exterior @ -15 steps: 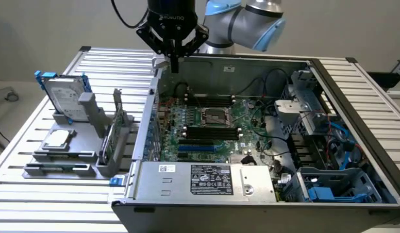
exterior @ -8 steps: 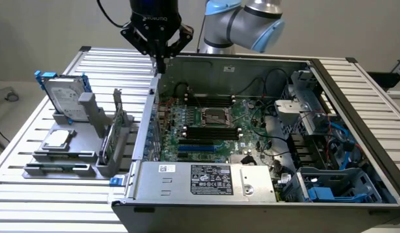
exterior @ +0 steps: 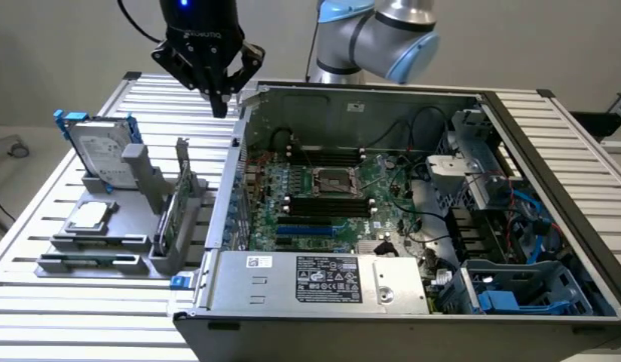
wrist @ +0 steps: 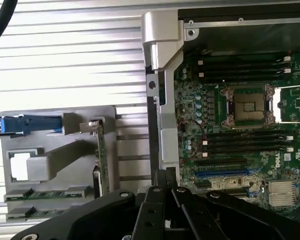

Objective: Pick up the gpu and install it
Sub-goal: 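Reach for the gpu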

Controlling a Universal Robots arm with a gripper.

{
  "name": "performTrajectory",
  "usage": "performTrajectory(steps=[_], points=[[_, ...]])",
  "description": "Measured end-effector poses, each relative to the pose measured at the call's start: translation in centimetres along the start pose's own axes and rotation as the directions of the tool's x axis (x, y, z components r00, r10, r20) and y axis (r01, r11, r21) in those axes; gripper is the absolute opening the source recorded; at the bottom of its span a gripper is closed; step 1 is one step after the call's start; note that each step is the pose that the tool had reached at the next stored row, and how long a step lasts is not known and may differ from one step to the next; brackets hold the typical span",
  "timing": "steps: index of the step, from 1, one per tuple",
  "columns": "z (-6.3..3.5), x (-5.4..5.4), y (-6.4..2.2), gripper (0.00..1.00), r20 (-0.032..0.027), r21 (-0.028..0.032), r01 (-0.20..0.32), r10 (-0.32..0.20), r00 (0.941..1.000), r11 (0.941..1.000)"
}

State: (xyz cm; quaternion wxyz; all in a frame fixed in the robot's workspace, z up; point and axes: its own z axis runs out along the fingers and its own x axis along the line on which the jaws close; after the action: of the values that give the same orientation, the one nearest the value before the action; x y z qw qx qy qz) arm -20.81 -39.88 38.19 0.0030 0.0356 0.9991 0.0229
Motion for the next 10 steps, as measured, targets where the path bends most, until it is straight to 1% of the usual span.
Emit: performTrajectory(steps=[10], points=[[1.1,4.6,-0.38,0.11,0.0,0.0042,0.0,0.0,1.0,1.0]])
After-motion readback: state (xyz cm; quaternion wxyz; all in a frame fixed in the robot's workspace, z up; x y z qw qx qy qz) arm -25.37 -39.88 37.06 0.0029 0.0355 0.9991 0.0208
